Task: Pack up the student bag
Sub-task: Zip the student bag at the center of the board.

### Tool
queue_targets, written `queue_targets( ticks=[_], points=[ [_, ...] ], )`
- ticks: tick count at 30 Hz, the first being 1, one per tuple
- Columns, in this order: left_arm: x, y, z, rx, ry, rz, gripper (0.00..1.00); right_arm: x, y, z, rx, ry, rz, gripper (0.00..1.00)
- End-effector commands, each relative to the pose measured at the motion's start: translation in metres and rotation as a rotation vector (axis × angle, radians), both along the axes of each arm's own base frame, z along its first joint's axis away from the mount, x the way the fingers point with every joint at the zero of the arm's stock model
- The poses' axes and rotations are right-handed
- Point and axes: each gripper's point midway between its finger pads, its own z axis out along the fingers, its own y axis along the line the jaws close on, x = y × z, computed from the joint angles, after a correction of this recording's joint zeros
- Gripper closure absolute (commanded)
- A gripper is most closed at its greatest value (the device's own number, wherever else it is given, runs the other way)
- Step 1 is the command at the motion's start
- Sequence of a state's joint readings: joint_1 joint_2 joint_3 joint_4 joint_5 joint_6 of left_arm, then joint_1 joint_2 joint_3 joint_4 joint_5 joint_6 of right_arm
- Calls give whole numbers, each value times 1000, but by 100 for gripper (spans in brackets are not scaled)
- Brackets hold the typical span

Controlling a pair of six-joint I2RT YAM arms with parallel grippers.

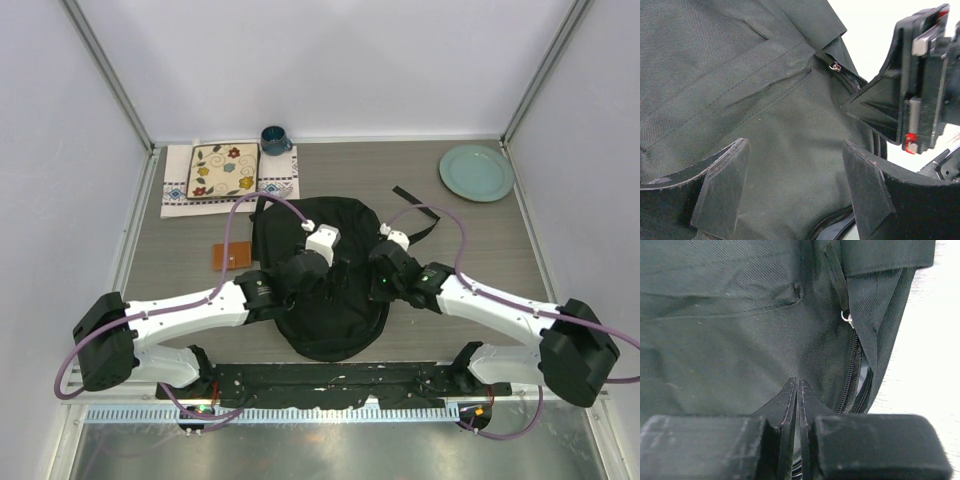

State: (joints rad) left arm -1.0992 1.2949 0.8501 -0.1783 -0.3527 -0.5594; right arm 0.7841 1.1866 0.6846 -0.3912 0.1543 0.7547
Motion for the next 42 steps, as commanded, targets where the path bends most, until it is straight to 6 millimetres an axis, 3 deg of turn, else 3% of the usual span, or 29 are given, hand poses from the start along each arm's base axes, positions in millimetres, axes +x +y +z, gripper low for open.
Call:
queue_targets(
  ticks=[1,3,6,7,14,17,19,22,24,27,28,30,31,32,35,37,42],
  points=[
    [6,4,14,-10,-34,20,22,5,-10,-15,-68,-10,-83,90],
    [5,5,12,-7,-29,21,22,5,-40,-29,-195,-12,-160,91],
    [4,7,10,-6,-26,23,22,-3,-62,-38,-259,7,-236,96],
    [4,9,7,2,-22,24,22,-5,-65,-39,-251,3,-246,96],
    [3,12,1,24,-16,25,22,-37,-90,-96,-320,132,-310,97],
    [2,16,1,23,-18,28,23,-44,-87,-106,-289,160,-304,98],
    [1,18,2,22,-22,31,23,-42,-85,-105,-288,156,-299,98],
    [1,22,5,18,-26,41,23,-29,-76,-81,-262,106,-287,97],
    [1,23,8,12,-31,42,22,-13,-61,-47,-165,18,-277,95],
    [2,25,15,3,-46,52,21,6,-50,5,-56,-112,-274,83],
    [3,26,18,0,-52,55,21,9,-50,14,-49,-137,-275,74],
    [4,27,22,-3,-60,56,20,15,-49,34,-27,-176,-276,68],
    [4,27,24,-7,-62,54,19,15,-49,36,-28,-179,-278,64],
    [4,27,24,-2,-64,53,19,16,-49,37,-32,-175,-275,52],
    [4,28,23,6,-62,50,18,10,-47,17,-45,-111,-259,41],
    [4,28,22,9,-58,49,18,8,-39,9,-14,-85,-243,40],
    [1,29,17,8,-47,43,18,3,-41,-17,-39,-44,-241,38]
  ],
)
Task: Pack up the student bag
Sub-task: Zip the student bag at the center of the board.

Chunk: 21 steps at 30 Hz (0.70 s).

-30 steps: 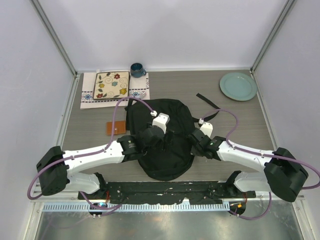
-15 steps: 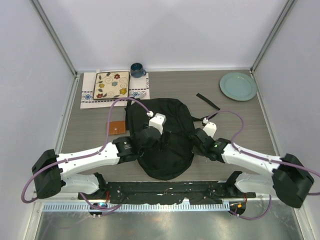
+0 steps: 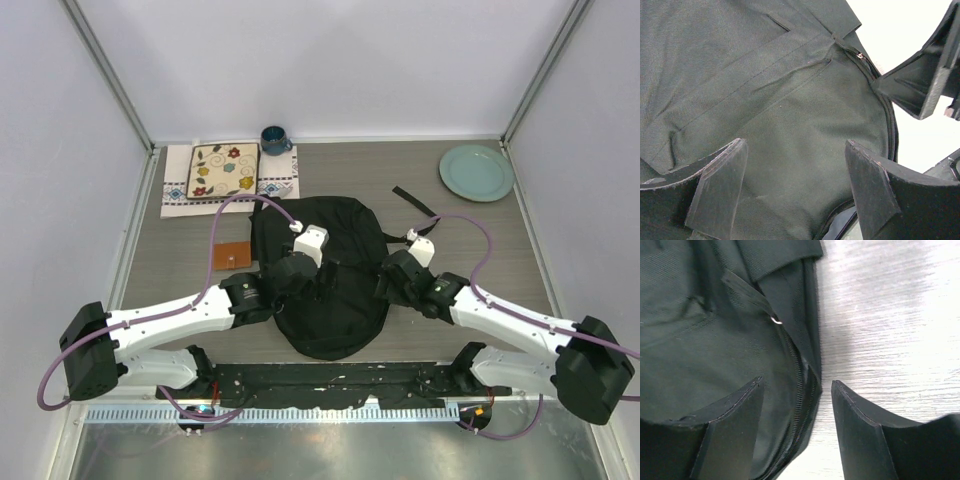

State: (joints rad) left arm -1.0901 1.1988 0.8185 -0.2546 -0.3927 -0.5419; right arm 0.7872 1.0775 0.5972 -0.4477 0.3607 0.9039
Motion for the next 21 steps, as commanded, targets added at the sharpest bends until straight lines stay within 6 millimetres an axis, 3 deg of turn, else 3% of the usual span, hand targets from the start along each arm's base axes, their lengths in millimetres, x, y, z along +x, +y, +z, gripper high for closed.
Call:
queue_targets(
  ticks=[1,6,8,9,10,12,13,16,21],
  points=[
    [3,1,9,-24,-20,9,18,0,3,-14,9,19,2,38],
    [3,1,6,-17,-12,7,18,-2,13,-27,44,62,40,36],
    [3,1,5,-13,-11,6,18,-4,16,-28,64,67,49,42],
    [3,0,6,-17,-13,6,18,-4,16,-29,68,70,49,47],
    [3,0,5,-16,-12,6,18,-4,16,-29,73,70,43,68],
    [3,0,6,-19,-14,6,18,-4,15,-28,74,65,42,82],
    [4,0,6,-17,-13,8,18,-3,15,-28,72,63,41,97],
    [4,0,6,-17,-14,9,18,-2,5,-30,21,64,16,100],
    [6,4,11,-11,-26,20,18,-19,-32,-45,-138,136,-69,100]
  ],
)
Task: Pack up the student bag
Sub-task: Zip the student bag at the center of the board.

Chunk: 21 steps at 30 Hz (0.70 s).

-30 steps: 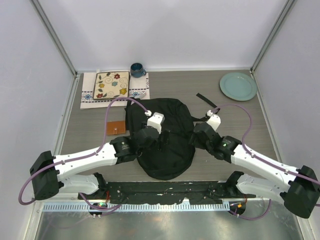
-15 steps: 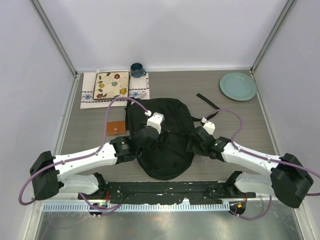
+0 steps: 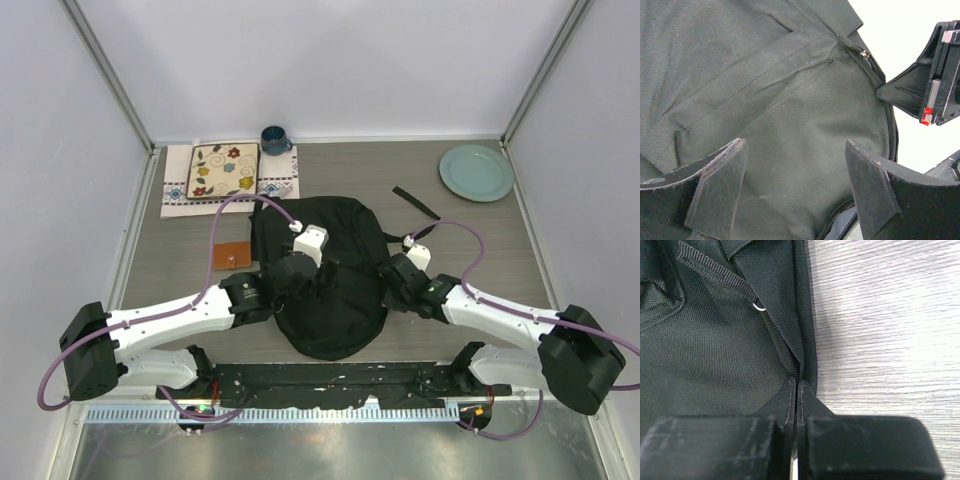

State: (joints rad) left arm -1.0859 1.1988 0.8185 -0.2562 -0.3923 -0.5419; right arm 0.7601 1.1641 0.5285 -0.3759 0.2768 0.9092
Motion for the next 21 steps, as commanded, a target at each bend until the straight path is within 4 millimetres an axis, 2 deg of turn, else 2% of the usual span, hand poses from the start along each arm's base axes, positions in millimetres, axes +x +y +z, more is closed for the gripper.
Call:
queue_targets(
  ticks=[1,3,7,9,11,12,13,14,16,18,19,21],
  points=[
    [6,4,13,-9,-31,20,18,-13,-36,-9,-139,35,-90,100],
    [12,11,18,7,-46,43,17,-30,-48,-19,-144,69,-127,100],
    [28,19,33,2,-68,76,15,-42,-51,-22,-77,62,-149,100],
    [42,24,44,-25,-74,109,13,-39,-44,-17,-40,43,-131,100],
    [53,20,59,-66,-84,117,11,-38,-39,-13,-25,46,-115,100],
    [60,22,63,-78,-80,128,8,-37,-36,-12,-22,45,-103,100],
    [63,17,58,-73,-52,121,8,-37,-35,-12,-25,45,-93,100],
    [70,14,72,-93,-60,136,8,-37,-30,-10,-2,40,-80,100],
    [74,12,65,-58,-27,156,9,-36,-27,-8,5,34,-61,100],
    [80,6,74,-84,-34,164,9,-34,-26,-3,2,21,-42,100],
    [82,2,75,-93,-32,168,9,-35,-31,-2,-23,23,-41,83],
    [85,-2,78,-111,-37,172,9,-27,-34,11,-37,-24,-54,66]
  ],
)
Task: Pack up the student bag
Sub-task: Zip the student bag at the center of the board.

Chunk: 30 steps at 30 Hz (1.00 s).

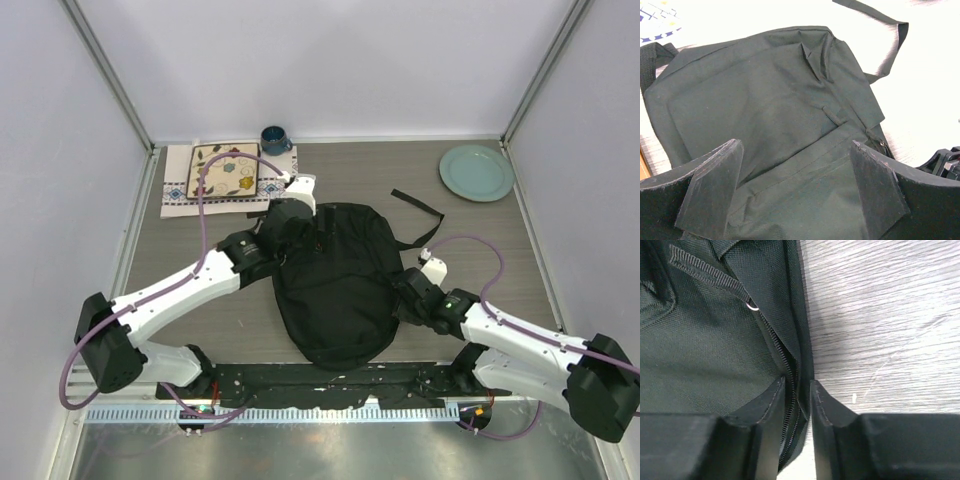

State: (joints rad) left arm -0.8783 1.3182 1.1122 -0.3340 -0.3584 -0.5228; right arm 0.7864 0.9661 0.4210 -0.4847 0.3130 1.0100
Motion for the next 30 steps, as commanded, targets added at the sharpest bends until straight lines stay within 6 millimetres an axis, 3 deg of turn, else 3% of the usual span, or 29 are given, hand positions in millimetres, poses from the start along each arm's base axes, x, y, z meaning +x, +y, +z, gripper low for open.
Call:
queue_targets(
  ticks=[1,2,6,11,15,24,30],
  points=[
    [5,-11,11,-45,2,3,8,3,-11,22,-69,-47,25,57],
    [6,-13,9,-47,7,3,8,6,-13,28,-76,-67,19,42],
    [11,-20,7,-36,20,-9,8,27,-16,64,-125,-163,8,26],
    [22,-23,10,-41,17,-7,5,49,-8,90,-159,-210,22,24],
    [34,-21,8,-42,40,28,1,71,-1,100,-134,-234,32,23],
    [52,-15,6,-82,67,92,1,123,5,101,66,-212,75,23],
    [57,-20,0,-83,100,106,0,132,7,90,99,-173,102,23]
  ],
)
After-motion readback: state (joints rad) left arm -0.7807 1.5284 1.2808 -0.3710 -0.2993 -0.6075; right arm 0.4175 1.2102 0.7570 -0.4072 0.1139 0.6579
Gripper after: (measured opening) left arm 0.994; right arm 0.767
